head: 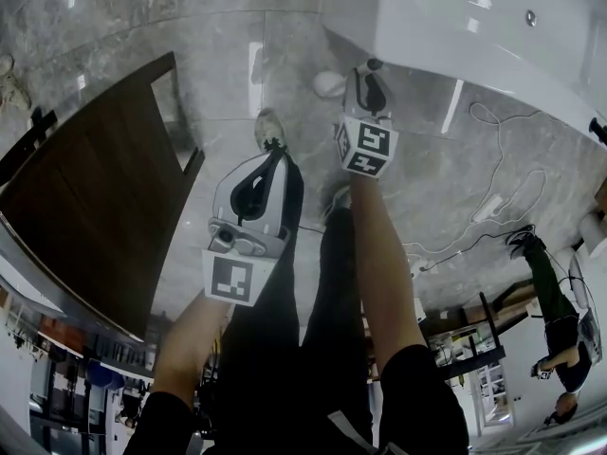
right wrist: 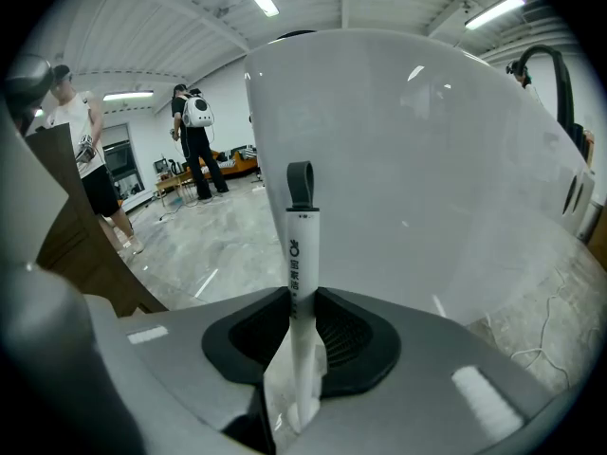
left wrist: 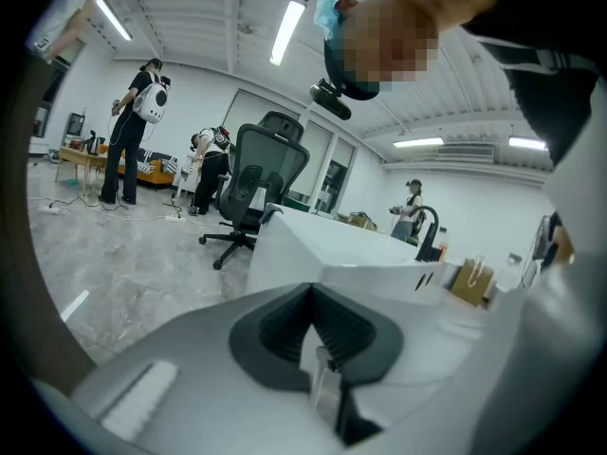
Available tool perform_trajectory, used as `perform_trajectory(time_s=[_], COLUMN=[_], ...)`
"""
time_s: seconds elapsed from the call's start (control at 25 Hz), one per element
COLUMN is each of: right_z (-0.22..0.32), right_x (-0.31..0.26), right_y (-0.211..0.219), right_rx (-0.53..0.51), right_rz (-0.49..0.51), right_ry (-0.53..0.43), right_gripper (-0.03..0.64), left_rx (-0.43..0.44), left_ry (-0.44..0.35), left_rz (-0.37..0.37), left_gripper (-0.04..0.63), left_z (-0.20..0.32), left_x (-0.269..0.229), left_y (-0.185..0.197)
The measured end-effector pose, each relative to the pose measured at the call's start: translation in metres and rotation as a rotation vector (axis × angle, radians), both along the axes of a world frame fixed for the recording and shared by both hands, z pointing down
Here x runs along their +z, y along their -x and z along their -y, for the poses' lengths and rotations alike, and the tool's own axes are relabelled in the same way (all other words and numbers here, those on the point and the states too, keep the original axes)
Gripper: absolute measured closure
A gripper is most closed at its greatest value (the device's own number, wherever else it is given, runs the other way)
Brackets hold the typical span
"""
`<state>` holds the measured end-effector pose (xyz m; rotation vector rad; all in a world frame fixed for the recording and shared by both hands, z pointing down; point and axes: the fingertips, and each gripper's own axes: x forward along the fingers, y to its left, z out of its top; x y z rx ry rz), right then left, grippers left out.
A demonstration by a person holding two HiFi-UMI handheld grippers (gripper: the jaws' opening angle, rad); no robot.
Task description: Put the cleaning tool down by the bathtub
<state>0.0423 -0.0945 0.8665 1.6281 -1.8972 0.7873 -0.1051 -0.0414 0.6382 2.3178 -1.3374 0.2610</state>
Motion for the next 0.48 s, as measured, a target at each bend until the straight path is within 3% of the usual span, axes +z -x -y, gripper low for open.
perform_trajectory(time_s=[0.48], right_z=[0.013], right_x=[0.005], right_y=[-0.001], right_rx=[0.010], right_rz=[0.009], right_ry=[0.006], right_gripper=[0.528], left_rx=[-0.018], left_ry=[-0.003], left_rz=[-0.004], left_gripper=[0.587], left_z=[0.006], left_x=[0.002], left_y=[0.002])
